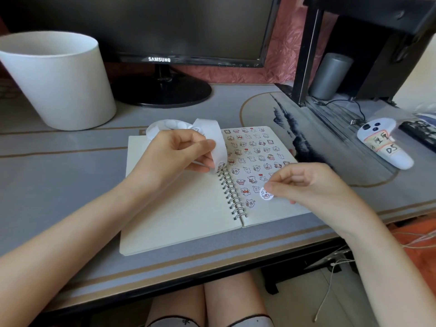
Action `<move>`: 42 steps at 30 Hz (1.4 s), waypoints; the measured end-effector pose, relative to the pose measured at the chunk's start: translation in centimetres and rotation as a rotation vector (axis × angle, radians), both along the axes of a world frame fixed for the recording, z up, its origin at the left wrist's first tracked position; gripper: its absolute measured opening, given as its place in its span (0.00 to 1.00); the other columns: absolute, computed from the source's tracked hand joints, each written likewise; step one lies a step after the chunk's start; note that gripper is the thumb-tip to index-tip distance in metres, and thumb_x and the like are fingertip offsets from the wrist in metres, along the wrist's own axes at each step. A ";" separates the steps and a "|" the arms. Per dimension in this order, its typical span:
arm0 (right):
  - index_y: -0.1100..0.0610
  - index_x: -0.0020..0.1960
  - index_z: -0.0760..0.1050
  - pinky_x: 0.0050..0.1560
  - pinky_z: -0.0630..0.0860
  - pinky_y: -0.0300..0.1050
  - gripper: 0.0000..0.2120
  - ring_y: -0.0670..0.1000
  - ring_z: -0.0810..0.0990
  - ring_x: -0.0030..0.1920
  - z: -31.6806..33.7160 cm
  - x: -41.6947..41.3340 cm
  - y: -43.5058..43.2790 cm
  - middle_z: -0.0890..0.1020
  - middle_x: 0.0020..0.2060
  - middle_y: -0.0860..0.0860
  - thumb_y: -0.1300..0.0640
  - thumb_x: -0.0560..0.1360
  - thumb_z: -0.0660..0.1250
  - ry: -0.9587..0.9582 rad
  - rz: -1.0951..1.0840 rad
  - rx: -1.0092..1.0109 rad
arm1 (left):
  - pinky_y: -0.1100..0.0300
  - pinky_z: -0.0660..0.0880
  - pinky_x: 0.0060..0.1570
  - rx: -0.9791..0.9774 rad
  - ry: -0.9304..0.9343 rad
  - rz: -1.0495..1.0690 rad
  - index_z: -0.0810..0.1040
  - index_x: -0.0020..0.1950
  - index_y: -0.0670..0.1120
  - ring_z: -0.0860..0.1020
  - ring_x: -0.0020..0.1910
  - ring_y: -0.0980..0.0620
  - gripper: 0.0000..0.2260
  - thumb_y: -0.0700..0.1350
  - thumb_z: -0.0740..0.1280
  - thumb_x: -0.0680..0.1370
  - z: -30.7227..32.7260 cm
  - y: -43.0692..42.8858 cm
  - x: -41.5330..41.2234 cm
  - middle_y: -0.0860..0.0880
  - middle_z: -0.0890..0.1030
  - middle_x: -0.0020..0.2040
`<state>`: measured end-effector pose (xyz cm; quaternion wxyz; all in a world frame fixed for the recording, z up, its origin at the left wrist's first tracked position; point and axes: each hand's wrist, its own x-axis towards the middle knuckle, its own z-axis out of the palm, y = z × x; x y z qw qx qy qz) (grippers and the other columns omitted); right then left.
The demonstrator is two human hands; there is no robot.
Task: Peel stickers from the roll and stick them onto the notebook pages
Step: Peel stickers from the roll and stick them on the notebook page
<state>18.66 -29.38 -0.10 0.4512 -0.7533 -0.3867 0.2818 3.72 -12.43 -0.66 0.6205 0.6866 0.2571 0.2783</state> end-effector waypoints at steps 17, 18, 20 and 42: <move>0.56 0.35 0.82 0.45 0.72 0.45 0.04 0.50 0.76 0.36 -1.1 -0.2 -0.1 0.84 0.34 0.53 0.60 0.66 0.76 -0.028 -0.009 -0.007 | 0.65 0.79 0.37 0.013 0.005 0.005 0.78 0.39 0.36 0.81 0.31 0.55 0.09 0.38 0.66 0.77 0.0 0.1 0.0 0.49 0.81 0.29; 0.56 0.34 0.82 0.46 0.73 0.46 0.04 0.50 0.76 0.36 -1.2 -0.1 0.0 0.84 0.34 0.54 0.60 0.66 0.76 -0.030 -0.010 -0.007 | 0.65 0.79 0.37 0.015 0.004 0.005 0.78 0.39 0.36 0.81 0.31 0.55 0.09 0.38 0.66 0.77 0.0 0.1 -0.1 0.50 0.81 0.29; 0.56 0.35 0.82 0.46 0.73 0.47 0.04 0.50 0.76 0.36 -1.2 -0.2 0.0 0.84 0.35 0.54 0.60 0.66 0.76 -0.038 -0.009 -0.008 | 0.65 0.79 0.37 0.019 0.006 0.005 0.78 0.39 0.36 0.81 0.31 0.55 0.09 0.38 0.66 0.77 0.0 0.1 -0.1 0.49 0.81 0.30; 0.53 0.35 0.80 0.29 0.65 0.29 0.05 0.40 0.68 0.27 -2.5 -0.4 -0.3 0.76 0.26 0.42 0.58 0.67 0.76 -0.179 -0.031 0.037 | 0.64 0.80 0.37 0.016 0.005 0.005 0.78 0.40 0.35 0.81 0.31 0.55 0.08 0.38 0.66 0.77 0.0 0.1 0.0 0.49 0.82 0.30</move>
